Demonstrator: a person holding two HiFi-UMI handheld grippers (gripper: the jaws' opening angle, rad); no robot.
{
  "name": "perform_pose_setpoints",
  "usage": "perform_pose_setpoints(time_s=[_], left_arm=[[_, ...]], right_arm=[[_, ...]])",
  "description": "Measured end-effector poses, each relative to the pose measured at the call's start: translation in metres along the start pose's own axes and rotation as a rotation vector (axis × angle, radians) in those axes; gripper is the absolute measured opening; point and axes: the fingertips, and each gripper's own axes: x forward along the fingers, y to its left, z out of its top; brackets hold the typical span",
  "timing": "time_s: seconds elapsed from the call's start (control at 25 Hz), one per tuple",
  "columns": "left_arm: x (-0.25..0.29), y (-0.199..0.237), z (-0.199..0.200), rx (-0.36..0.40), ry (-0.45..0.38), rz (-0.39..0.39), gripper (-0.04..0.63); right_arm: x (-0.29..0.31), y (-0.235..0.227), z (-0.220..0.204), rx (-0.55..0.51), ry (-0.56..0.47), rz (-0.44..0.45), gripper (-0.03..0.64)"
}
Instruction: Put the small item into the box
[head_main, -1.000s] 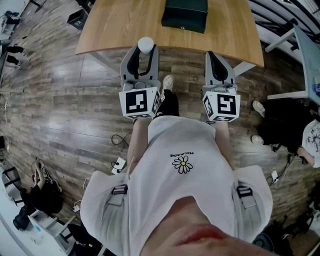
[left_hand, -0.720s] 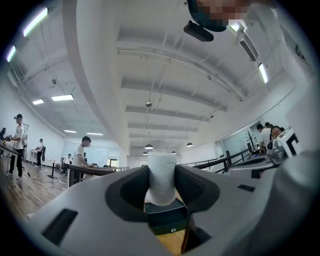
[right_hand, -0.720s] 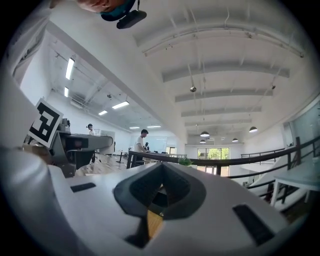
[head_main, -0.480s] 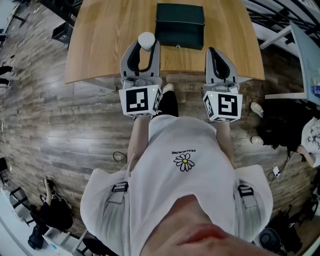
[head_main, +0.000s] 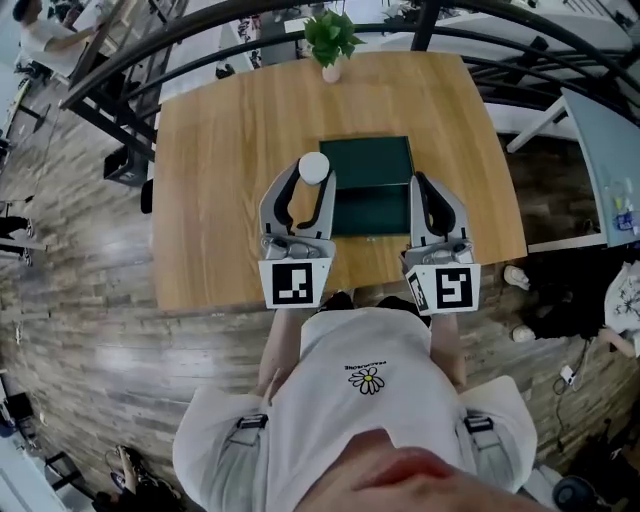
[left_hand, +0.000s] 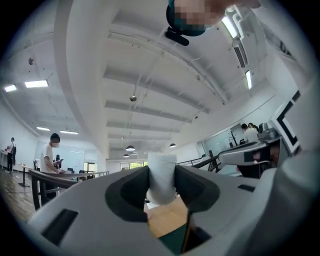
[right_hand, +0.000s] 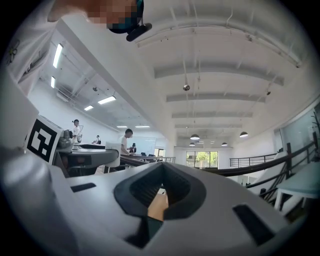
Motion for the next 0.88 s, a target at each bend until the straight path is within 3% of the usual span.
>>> perform_pose_setpoints(time_s=[0.32, 0.6, 0.88], left_arm=[[0.041, 0.032, -0.011, -0.019, 0.056, 0.05, 0.173], [0.047, 0.019, -0.034, -0.028, 0.11, 0.071, 0.173], [0.056, 0.01, -0.036, -0.028, 0.106, 0.09, 0.172]], right_arm=[[0.058, -0.019, -0.001, 0.009, -0.016, 0.037, 0.003], [0.077, -0.025, -0.017, 0.065, 0.0, 0.085, 0.005], [0.08, -0.03, -0.019, 0.133, -0.018, 0.103, 0.005]])
